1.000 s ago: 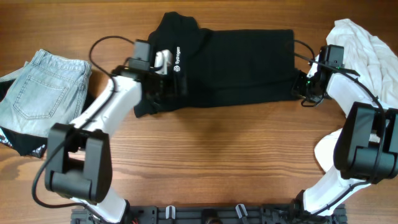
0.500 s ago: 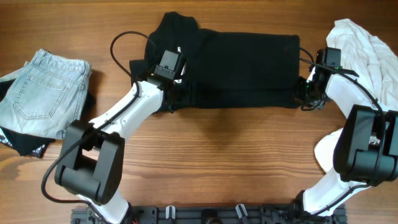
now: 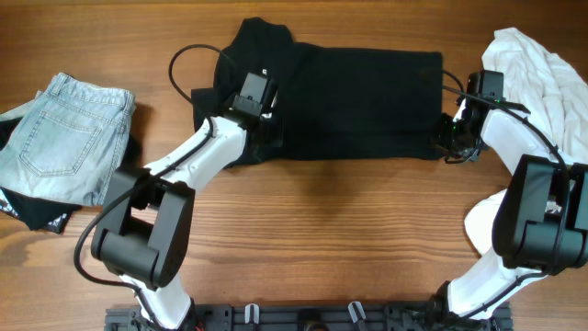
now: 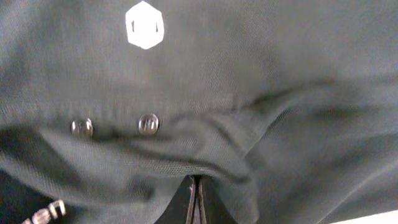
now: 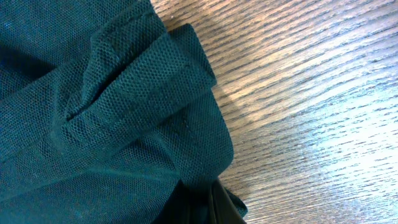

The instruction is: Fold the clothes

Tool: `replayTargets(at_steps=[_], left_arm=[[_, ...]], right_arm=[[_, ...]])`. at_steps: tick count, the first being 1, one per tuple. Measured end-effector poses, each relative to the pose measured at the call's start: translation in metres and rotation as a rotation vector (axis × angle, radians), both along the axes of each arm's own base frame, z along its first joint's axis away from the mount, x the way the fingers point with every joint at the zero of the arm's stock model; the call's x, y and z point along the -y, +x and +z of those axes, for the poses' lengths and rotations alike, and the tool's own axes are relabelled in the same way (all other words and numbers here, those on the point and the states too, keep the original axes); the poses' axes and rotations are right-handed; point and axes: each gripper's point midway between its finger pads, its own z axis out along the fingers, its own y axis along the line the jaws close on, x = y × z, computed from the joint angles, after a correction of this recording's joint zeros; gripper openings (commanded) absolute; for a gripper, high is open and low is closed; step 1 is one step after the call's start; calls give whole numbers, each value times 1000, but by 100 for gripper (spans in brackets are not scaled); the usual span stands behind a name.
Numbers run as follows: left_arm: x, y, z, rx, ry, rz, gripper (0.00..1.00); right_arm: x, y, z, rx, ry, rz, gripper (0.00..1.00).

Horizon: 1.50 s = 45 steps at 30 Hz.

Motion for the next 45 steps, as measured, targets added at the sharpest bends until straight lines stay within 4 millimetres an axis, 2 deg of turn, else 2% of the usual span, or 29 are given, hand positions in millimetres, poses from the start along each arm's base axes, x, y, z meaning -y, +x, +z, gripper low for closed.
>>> replayTargets(at_steps=[2,3,4,5,6,11,13,16,19,20,22,26,28,30,31,32,33,34,36,38,39,41,43,45], left_arm=[[7,15,17,52,-23,0,8],[10,23,26,77,-35,0,24],[13,29,35,98,-44,-1,32],[15,32,42,104,-51,-4,45],[16,30,43,91,-54,-8,52],[14,-13,24,-89,2,-41,58],[18,-23,19,-123,18,-59,59],[25,-29,2,-154,38,-78,53],[21,-27,-22,-176,88,-74,31],[18,-26,-27,-176,107,-64,18],[10,-21,-29,-154,156,-46,4],[-1,-12,-26,-109,216,-16,4],[3,3,-16,-48,211,-3,4],[14,30,6,58,172,6,4],[23,49,24,147,135,11,12],[32,69,46,239,94,18,40],[36,80,60,294,66,29,59],[36,87,72,330,46,39,88],[29,87,76,320,38,58,100],[13,69,60,201,77,65,100],[-1,46,42,85,128,67,100],[-17,18,28,-44,193,63,100],[-34,-14,18,-181,252,80,100],[-49,-33,14,-266,284,129,100]], right_arm=[[0,0,0,0,0,0,4],[0,0,0,0,0,0,4],[0,0,0,0,0,0,4],[0,0,0,0,0,0,4],[0,0,0,0,0,0,5],[0,0,0,0,-1,-1,5],[0,0,0,0,-1,-1,5],[0,0,0,-1,-1,-1,5],[0,0,0,-1,-1,-1,5],[0,0,0,-1,-1,-1,5],[0,0,0,-1,-1,-1,5],[0,0,0,-1,-1,-1,5],[0,0,0,-1,-1,-1,5],[0,0,0,-1,-1,-1,5],[0,0,0,-1,-1,-1,5],[0,0,0,-1,-1,-1,5],[0,0,0,-2,-2,0,5],[0,-1,0,-4,-3,-1,5],[1,-1,0,-4,-4,-1,5],[1,-1,0,-5,-6,-1,5],[1,-2,0,-7,-7,-2,5],[1,-2,0,-8,-10,-2,5],[2,-2,0,-9,-11,-2,6],[2,-2,0,-9,-12,-2,5]])
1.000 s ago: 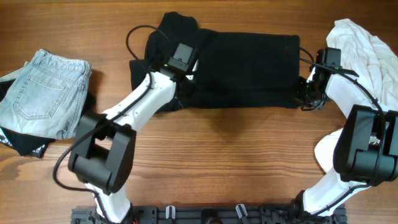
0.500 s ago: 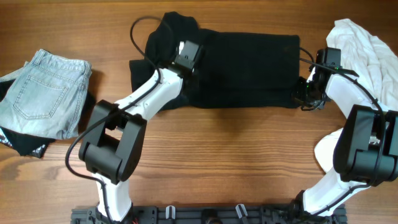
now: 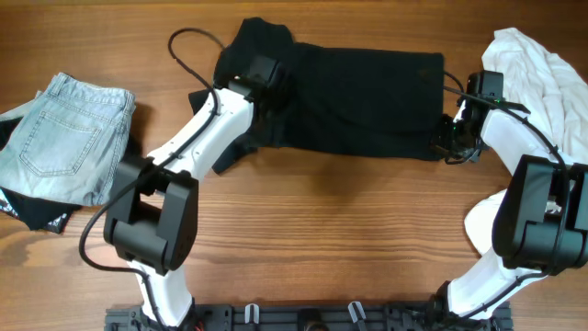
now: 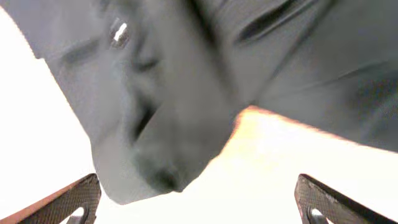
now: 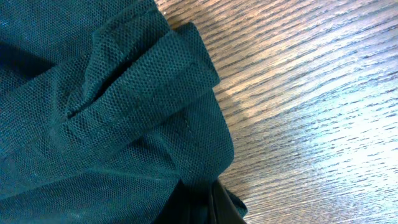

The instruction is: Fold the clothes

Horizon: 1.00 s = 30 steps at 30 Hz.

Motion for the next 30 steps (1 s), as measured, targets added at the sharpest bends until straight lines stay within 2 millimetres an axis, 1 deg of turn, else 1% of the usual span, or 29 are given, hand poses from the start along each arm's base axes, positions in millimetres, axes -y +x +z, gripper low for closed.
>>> replayTargets(at_steps=[2,4,6,7,8,9,11,12,13,14,16,19,22,24,25,27,30], left_arm=[[-14,-10,-2,-48,3,76,100],[-17,-10,-6,-56,-19,109,98],[-16,-11,-17,-51,-42,128,93],[-16,-13,-24,-53,-49,132,88],[-16,-15,-30,-52,-54,132,81],[-15,-16,-39,-44,-62,137,66],[-18,-22,-52,-44,-61,145,45],[-19,-21,-55,-25,-60,147,28],[-24,-22,-55,-11,-40,149,14],[-31,-23,-55,-2,-11,155,10],[-43,-27,-55,-12,27,171,4],[-78,-44,-56,-90,98,231,4],[-100,-61,-56,-164,129,280,4],[-110,-72,-55,-212,144,301,4],[-112,-76,-55,-229,150,305,4],[-115,-92,-52,-294,173,300,4],[-120,-120,-44,-407,213,295,4]], right_arm=[[0,0,0,0,0,0,6],[0,0,0,0,0,0,6],[0,0,0,0,0,0,6],[0,0,0,0,0,0,6],[0,0,0,0,0,0,5],[0,0,0,-1,-1,0,5],[0,0,0,-2,-1,1,5],[0,-1,0,-3,-1,0,5],[0,-1,0,-3,-2,0,4],[1,-2,0,-10,-7,-1,4],[4,-9,0,-39,-23,-25,4],[14,-26,-1,-112,-82,-96,4],[21,-36,0,-150,-125,-132,4],[25,-45,0,-188,-148,-152,4],[26,-53,0,-216,-157,-159,4],[25,-65,0,-267,-163,-161,4],[21,-95,0,-384,-161,-153,4]])
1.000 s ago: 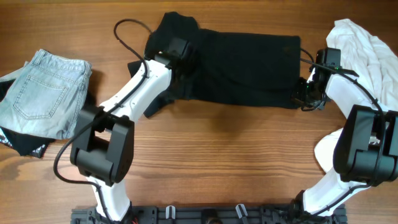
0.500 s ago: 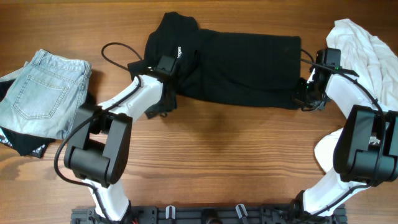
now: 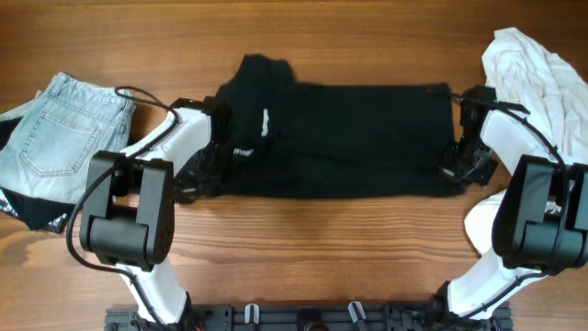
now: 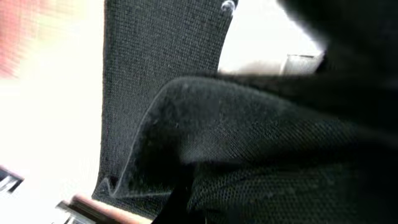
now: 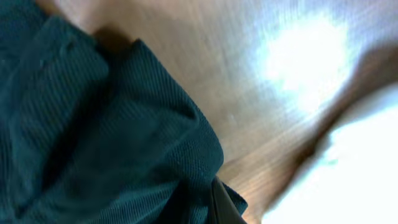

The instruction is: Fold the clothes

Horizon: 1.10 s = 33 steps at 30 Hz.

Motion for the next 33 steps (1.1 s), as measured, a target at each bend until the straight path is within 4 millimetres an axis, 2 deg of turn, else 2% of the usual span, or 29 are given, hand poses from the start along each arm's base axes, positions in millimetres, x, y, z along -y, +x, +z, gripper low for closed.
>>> replayTargets(at_steps=[4,5,6,7,9,10,11,12,13,15,16,19,21,22,23,25,27,30,32,33], left_arm=[[-1,-15,8,-61,3,4,4],[0,-14,10,-50,-4,6,7],[1,-14,11,-44,-12,9,20],[3,-9,21,6,-30,12,31],[6,-4,30,61,-53,15,45],[9,-3,36,82,-68,25,55],[12,-4,43,99,-95,26,66],[15,-4,47,119,-115,34,68],[17,-2,50,132,-127,29,69],[22,7,59,206,-164,33,100],[24,11,62,233,-174,30,100],[36,38,77,397,-248,21,100],[56,71,89,540,-364,-32,100],[64,78,92,566,-409,-60,93],[82,93,98,623,-497,-122,88],[99,99,103,650,-559,-184,76],[117,96,98,624,-598,-235,75],[130,71,68,470,-582,-273,71],[128,58,50,380,-545,-275,80],[124,54,42,346,-521,-269,81]], right_arm=[[-3,-20,1,-78,14,0,4],[-4,-21,0,-84,16,0,4],[-4,-21,1,-82,17,-1,4],[-4,-21,1,-77,18,-2,7],[-5,-17,3,-48,24,1,17],[-6,-14,7,-18,31,4,31],[-6,-8,15,26,31,10,53],[-5,-4,22,60,28,14,60],[-5,-1,30,94,25,14,61],[-4,4,43,147,16,19,63],[-4,6,48,166,16,20,63],[-8,11,54,205,34,28,64],[-14,15,53,225,73,43,64],[-17,16,53,230,90,49,63],[-19,18,53,240,107,51,64],[-22,21,53,250,120,55,64],[-22,21,53,251,125,55,64],[-23,21,53,252,128,58,64],[-23,23,53,257,127,59,64],[-23,23,53,259,127,59,64]])
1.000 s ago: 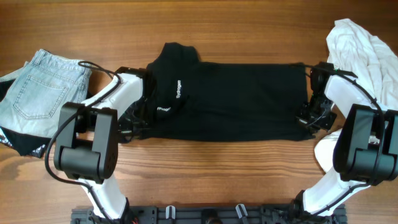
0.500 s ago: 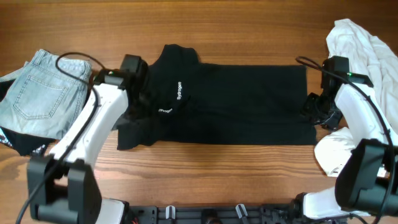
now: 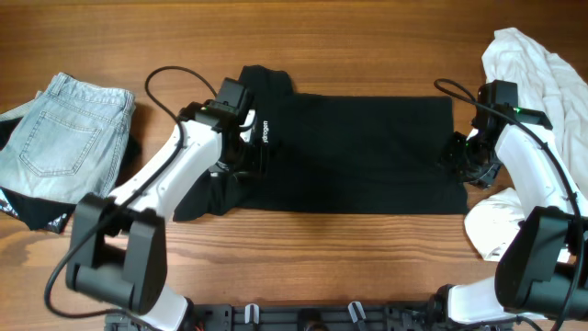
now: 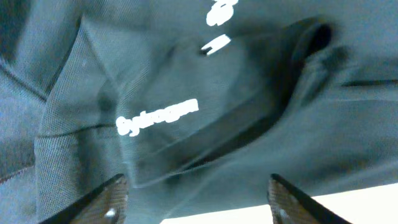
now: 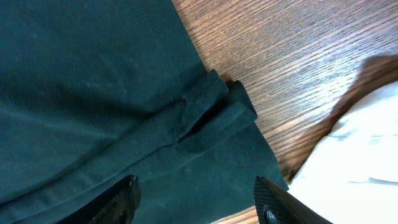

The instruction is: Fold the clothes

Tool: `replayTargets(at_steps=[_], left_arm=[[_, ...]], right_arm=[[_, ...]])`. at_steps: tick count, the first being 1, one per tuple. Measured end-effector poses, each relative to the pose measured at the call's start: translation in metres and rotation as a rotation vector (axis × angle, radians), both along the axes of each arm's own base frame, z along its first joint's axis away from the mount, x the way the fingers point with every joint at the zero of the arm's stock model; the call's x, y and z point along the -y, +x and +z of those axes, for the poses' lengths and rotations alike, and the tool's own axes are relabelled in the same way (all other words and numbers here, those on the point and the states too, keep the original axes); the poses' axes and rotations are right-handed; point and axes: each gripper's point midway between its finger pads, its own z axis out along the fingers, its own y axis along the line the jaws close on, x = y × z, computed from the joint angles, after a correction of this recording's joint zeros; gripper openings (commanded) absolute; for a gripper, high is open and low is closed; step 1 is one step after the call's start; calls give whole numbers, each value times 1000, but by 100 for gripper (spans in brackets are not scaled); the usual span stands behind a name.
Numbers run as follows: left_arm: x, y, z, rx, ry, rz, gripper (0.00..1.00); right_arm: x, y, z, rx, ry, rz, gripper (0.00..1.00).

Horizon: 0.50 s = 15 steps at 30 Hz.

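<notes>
A black shirt [image 3: 358,152] lies spread flat across the middle of the table, its bunched collar end with white lettering [image 4: 158,115] at the left. My left gripper [image 3: 246,164] hovers open over that collar end; in the left wrist view the left gripper [image 4: 196,208] has both fingers wide apart with only cloth below. My right gripper [image 3: 464,165] stands open above the shirt's right hem corner [image 5: 217,106], where a small fold is rolled up; the right gripper [image 5: 196,202] holds nothing.
Folded light-blue jeans [image 3: 64,138] lie at the far left on a black garment [image 3: 37,213]. A pile of white clothes [image 3: 537,74] sits at the right edge, with more white cloth [image 3: 491,225] close to the shirt's right front corner [image 5: 367,155].
Both grippers were shut on the shirt's ends; now both are open and the shirt lies flat. The left gripper has moved from the shirt's left edge to over the collar.
At first my left gripper was shut on the shirt near its buttons and my right on the hem corner. Then the left was open at the collar. Later both were shut on the shirt, which lay nearer the front. Now both are open.
</notes>
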Motion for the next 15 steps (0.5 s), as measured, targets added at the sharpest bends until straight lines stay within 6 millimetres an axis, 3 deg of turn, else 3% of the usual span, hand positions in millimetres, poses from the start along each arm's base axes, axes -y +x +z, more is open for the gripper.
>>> replayTargets(at_steps=[3,8,9,12,13,15], left_arm=[[-12,-1,-14,-30,78,31,80],[-16,6,-18,-9,104,86,63],[-17,6,-20,-13,109,94,57],[-17,6,-27,-28,116,111,12],[-17,6,-30,-32,118,112,5],[-17,8,-31,-28,116,114,4]], right_arm=[[0,0,0,0,0,0,64],[0,0,0,0,0,0,64],[0,0,0,0,0,0,63],[0,0,0,0,0,0,63],[0,0,0,0,0,0,63],[0,0,0,0,1,0,63]])
